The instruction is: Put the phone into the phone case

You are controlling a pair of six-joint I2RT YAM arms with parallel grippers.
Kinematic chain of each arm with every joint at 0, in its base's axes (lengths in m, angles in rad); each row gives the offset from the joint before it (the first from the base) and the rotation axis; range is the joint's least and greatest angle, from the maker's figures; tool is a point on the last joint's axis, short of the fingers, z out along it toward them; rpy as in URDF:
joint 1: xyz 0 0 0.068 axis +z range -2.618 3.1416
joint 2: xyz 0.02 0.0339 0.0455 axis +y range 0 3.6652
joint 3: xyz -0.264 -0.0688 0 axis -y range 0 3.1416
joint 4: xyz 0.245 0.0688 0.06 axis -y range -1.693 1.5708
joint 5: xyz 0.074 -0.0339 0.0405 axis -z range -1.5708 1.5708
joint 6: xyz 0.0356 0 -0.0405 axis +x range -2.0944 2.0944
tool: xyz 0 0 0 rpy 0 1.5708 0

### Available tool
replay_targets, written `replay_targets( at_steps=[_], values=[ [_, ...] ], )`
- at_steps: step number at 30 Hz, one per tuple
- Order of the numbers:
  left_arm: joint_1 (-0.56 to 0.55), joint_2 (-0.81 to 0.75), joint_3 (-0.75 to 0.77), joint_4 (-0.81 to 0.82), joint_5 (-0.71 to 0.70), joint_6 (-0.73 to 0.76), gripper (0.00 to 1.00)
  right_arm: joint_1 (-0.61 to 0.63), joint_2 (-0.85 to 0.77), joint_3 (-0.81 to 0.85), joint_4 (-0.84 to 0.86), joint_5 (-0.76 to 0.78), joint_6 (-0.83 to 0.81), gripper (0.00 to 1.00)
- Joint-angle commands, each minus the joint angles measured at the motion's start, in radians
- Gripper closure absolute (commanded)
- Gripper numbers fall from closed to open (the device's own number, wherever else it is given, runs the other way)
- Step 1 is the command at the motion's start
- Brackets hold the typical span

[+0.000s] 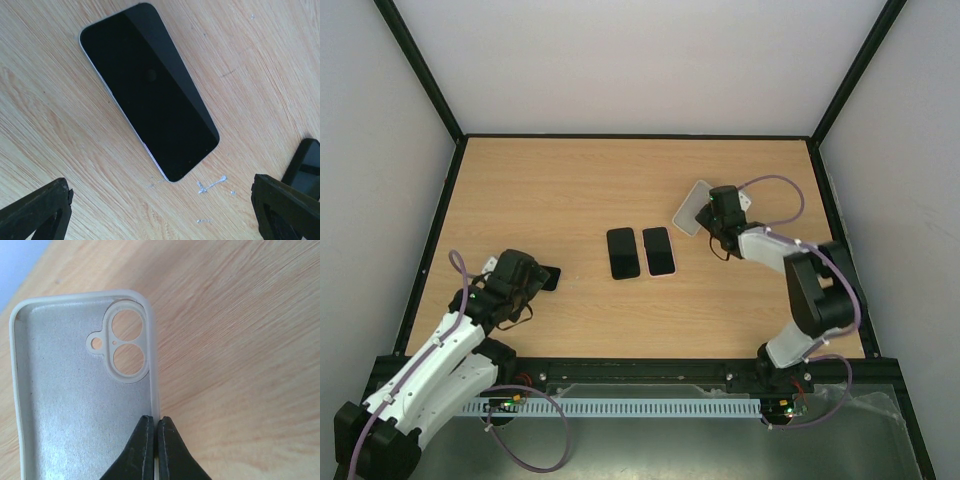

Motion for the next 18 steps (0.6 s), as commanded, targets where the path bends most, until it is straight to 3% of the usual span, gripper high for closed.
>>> replay_targets(
  at_steps=[1,8,18],
  values=[
    [0.007,0.028,0.054,-0.027,-0.073,0.005,0.03,0.012,-0.156,-0.104,-0.041,-0.059,-0.051,0.98],
    [0.01,0.088,0.073,0.005,-0.09,-0.03,0.02,0.137,-0.364,-0.239,-0.144,-0.124,-0.071,0.98],
    [0.037,0.239,0.074,0.106,-0.057,-0.004,0.02,0.506,-0.496,-0.435,-0.119,-0.067,0.115,0.98]
  ],
)
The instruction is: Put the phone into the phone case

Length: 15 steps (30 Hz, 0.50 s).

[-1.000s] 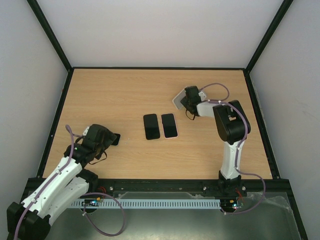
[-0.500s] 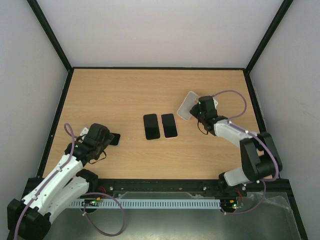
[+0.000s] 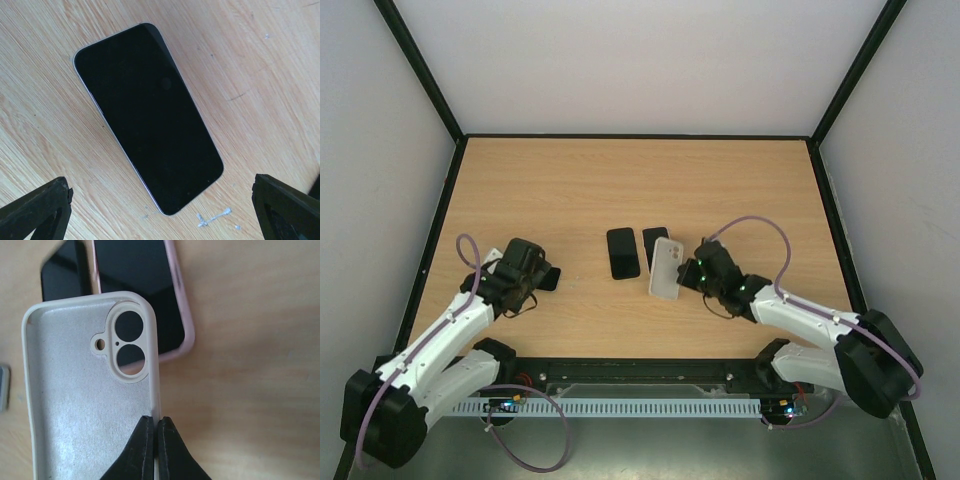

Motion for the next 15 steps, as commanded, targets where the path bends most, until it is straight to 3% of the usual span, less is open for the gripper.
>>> replay_targets(
  at_steps=[1,8,15],
  values=[
    [0.015,0.056,0.019,0.049,0.02,0.019,0.02,0.129,-0.004,-0.042,-0.001,0.05,0.086,0.98],
    [0.015,0.052,-0.094,0.224,0.169,0.061,0.02,0.293,0.065,-0.026,-0.055,0.107,0.133,0.98],
    [0.013,0.023,-0.181,0.333,0.262,0.062,0.03,0.359,0.196,0.054,-0.143,0.162,0.115,0.98]
  ],
)
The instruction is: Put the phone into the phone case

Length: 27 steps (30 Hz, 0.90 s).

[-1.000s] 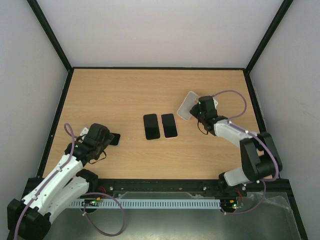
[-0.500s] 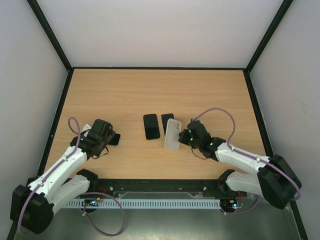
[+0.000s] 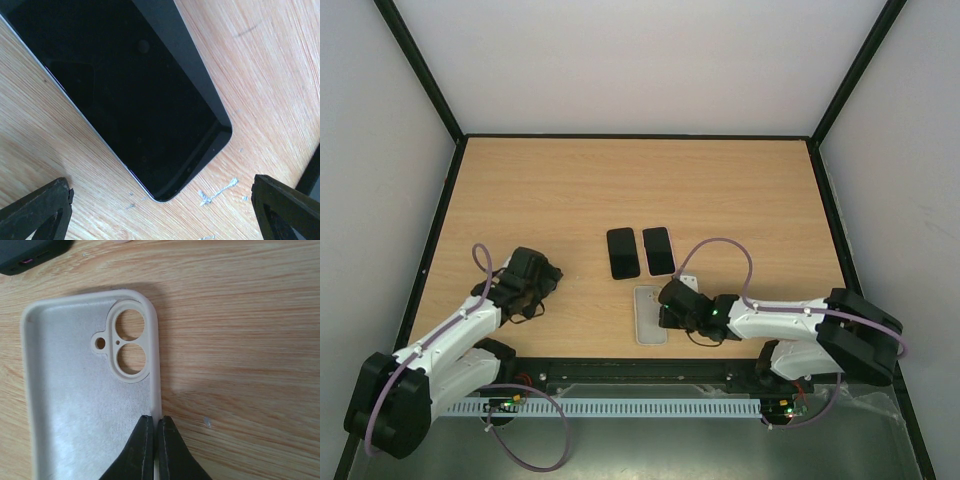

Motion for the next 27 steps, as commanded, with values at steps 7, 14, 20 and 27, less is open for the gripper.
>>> replay_targets(
  at_steps=[7,14,20,27],
  values=[
    [0.001,-0.012,-0.045,0.127,0.075,0.026,0.04,0.025,0.054,0.05,-0.062,0.089,0.037,0.85],
    [0.0,0.068,-0.031,0.205,0.078,0.064,0.04,0.025,-0.043,0.049,-0.07,0.114,0.037,0.57],
    [-0.002,0.159,0.009,0.308,0.042,0.124,0.04,0.025,-0.181,0.013,-0.043,0.136,0.039,0.41],
    [-0.011,0.335,0.102,0.418,-0.036,0.158,0.03,0.026,-0.311,-0.029,-0.007,0.167,0.032,0.36]
  ],
)
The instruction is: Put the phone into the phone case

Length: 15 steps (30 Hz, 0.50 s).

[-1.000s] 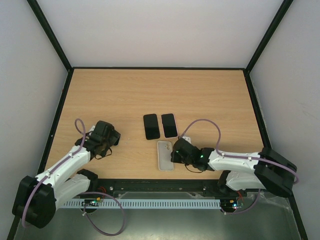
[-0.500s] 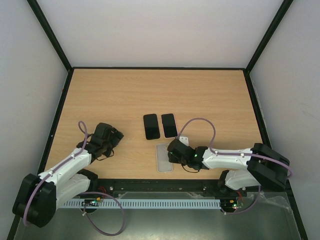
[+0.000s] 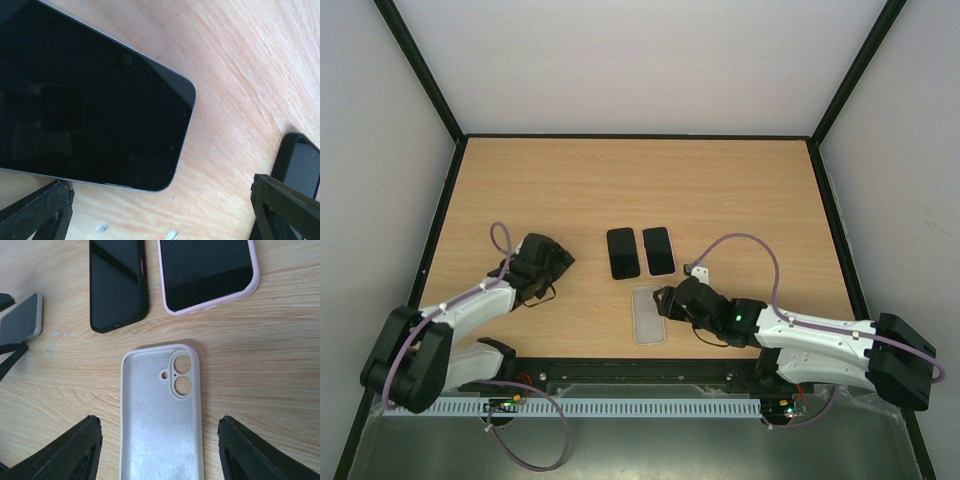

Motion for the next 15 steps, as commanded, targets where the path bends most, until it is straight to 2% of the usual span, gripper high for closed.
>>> replay_targets(
  at_steps=[1,5,10,15],
  values=[
    [-0.005,0.107,0.09,0.1,-0.028,0.051,0.03,0.007,-0.062,-0.014,0.013,0.072,0.002,0.35],
    [-0.002,0.16,0.191,0.076,-0.017,0.107,0.01,0.007,-0.078,-0.011,0.021,0.077,-0.008,0.35],
    [0.017,0.149,0.271,-0.005,-0.109,0.162,0.01,0.007,-0.06,-0.013,0.056,0.066,-0.012,0.35],
    [0.104,0.166,0.305,-0.053,-0.177,0.214,0.01,0.007,-0.05,-0.001,0.044,0.061,-0.03,0.35]
  ],
)
